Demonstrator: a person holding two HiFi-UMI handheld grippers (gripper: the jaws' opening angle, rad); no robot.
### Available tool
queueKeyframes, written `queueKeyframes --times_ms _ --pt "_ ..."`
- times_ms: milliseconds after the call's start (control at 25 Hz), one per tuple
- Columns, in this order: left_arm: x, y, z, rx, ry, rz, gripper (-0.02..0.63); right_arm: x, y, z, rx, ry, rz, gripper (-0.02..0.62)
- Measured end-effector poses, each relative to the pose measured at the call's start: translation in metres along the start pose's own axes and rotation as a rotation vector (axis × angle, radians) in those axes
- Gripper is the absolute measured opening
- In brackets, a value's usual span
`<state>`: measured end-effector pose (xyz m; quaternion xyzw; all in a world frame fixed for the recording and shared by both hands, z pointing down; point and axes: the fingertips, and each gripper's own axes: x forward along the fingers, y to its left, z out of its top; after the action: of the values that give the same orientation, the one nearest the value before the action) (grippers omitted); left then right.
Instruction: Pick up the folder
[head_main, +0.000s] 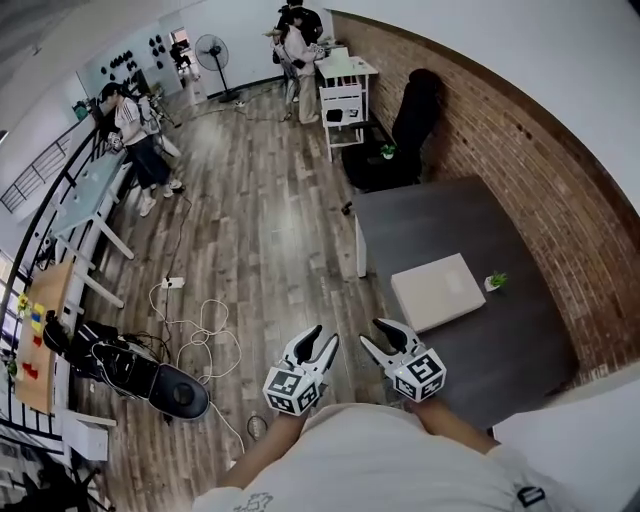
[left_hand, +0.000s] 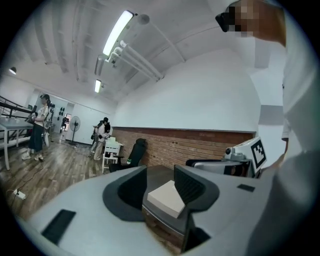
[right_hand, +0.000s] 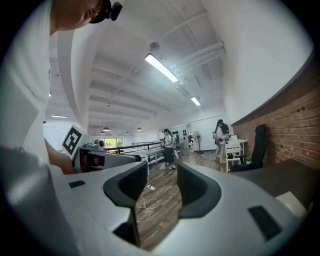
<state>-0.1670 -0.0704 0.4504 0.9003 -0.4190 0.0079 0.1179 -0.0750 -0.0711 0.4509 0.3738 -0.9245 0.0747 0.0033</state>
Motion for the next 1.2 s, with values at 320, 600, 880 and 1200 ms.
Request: queueKeyframes --times_ms 320,600,880,1200 --pt "0.087 -0.038 -0.008 -0.023 0.057 -0.133 0.164 -0.038 -0.075 -0.004 0.040 -0.004 -0.123 0.192" --pt "0.140 -0.074 -0.018 -0.034 0.102 -0.270 0.163 -0.077 -0.121 -0.010 0.088 -0.014 -0.252 0.192" --pt "0.196 -0.101 -0.013 -0.024 0.126 -0.423 0.161 -0.106 -0.164 -0.003 0.116 -0.061 -0.408 0.190" --pt "0.267 -0.117 -0.017 -0.009 0.183 -0.642 0.160 -0.128 -0.222 -0.012 0.157 -0.082 -0.629 0.190"
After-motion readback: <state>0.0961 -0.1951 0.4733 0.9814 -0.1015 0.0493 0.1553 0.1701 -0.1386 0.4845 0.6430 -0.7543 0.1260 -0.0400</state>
